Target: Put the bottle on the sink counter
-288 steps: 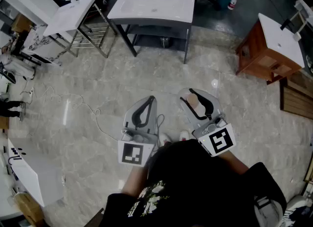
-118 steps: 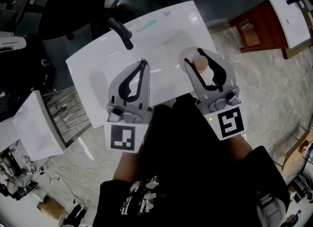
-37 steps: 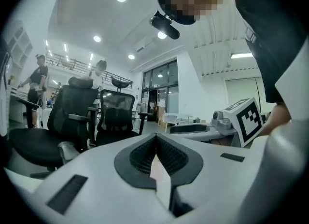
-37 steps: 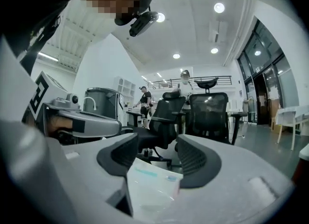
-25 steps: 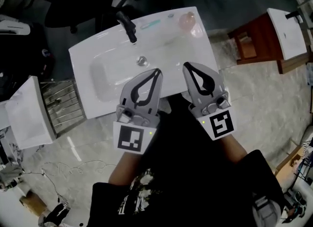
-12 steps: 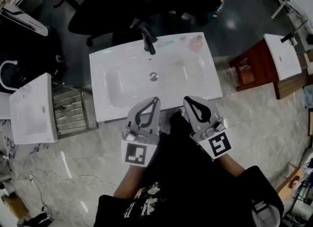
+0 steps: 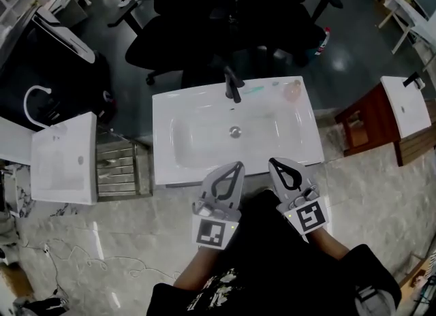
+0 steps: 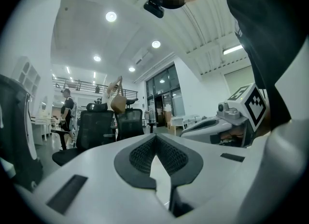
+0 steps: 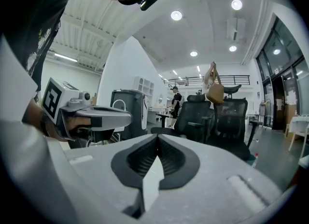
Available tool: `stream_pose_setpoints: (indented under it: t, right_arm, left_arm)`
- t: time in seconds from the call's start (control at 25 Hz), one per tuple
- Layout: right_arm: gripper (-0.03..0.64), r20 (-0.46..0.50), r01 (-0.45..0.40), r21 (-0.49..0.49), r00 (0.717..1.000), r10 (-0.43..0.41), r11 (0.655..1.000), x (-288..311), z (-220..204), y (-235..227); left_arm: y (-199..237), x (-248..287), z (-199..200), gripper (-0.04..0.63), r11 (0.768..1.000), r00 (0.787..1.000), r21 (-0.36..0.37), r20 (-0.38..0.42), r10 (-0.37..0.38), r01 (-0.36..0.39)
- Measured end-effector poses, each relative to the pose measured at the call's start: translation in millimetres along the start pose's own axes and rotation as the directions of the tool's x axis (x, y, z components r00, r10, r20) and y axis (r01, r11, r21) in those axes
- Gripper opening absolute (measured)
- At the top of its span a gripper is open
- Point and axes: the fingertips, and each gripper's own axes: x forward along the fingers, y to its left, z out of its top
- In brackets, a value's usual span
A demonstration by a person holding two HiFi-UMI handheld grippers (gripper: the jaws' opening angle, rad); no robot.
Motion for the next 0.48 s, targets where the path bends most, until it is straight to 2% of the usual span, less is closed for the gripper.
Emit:
stream_pose_setpoints:
  t: [0.12, 0.48]
  right_arm:
    - [-0.006, 0.01, 0.009, 0.021, 1.0, -0.009, 1.0, -1.3, -3.7, -4.8]
    - [-0.006, 0.008, -0.055, 0.02, 0.998, 0.055, 0.998, -9.3, -5.9, -26.5]
  left_arm:
    - [-1.9, 4.2, -8.9, 0.014, 0.998, 1.0, -0.061, -0.018, 0.015, -0.017]
    - [-17.5, 35.7, 5.4, 0.014, 0.998, 1.0, 0.058, 0.0, 0.003, -0.003]
